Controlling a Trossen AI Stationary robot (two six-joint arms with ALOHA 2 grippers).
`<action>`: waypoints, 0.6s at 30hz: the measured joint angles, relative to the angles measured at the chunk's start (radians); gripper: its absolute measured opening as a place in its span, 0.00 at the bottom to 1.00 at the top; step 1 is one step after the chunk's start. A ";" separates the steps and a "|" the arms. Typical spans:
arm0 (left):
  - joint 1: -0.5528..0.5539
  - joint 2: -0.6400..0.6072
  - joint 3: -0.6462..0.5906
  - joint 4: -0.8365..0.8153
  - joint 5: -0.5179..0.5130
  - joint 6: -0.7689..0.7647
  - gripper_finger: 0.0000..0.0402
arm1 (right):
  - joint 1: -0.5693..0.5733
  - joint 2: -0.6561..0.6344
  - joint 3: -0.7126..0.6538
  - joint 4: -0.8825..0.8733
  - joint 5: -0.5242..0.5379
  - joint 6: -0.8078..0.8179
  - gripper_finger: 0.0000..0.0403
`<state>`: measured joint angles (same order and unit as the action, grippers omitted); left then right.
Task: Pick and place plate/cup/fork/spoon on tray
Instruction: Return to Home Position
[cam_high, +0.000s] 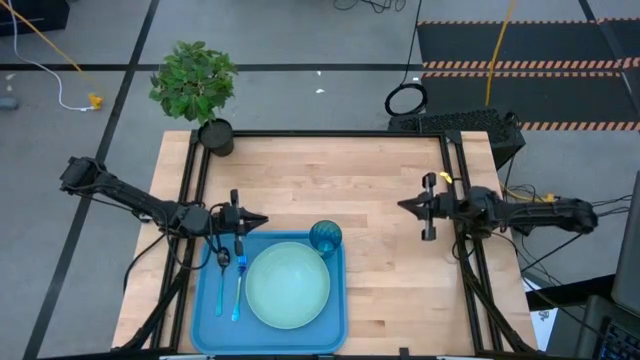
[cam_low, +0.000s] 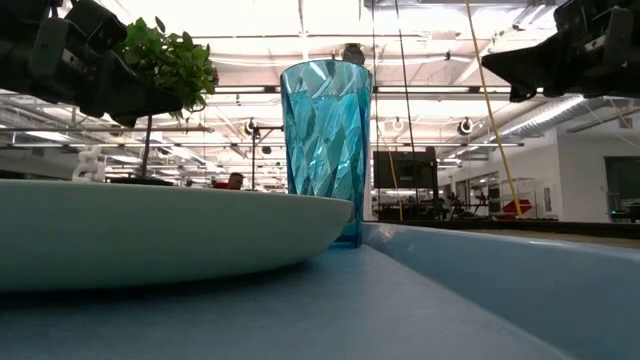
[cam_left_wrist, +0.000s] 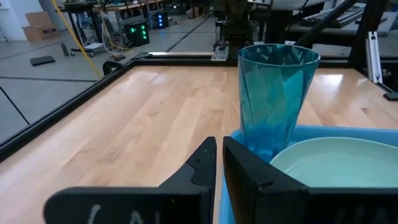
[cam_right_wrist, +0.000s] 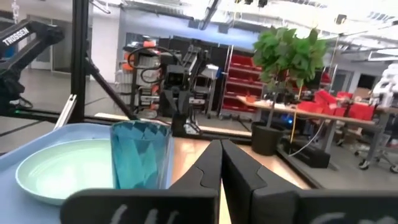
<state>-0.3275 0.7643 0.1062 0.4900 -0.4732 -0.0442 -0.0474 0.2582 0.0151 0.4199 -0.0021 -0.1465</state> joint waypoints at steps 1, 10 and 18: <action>0.000 0.000 0.000 0.000 0.000 0.007 0.08 | -0.005 -0.010 0.000 -0.005 0.001 -0.004 0.00; 0.000 0.000 0.000 0.000 0.000 0.015 0.08 | -0.013 -0.147 0.000 -0.174 0.049 0.029 0.00; 0.000 0.000 0.000 0.001 -0.018 0.016 0.08 | 0.003 -0.252 0.000 -0.260 0.051 0.063 0.00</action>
<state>-0.3277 0.7643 0.1066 0.4910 -0.4917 -0.0286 -0.0445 0.0065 0.0151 0.1603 0.0494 -0.0836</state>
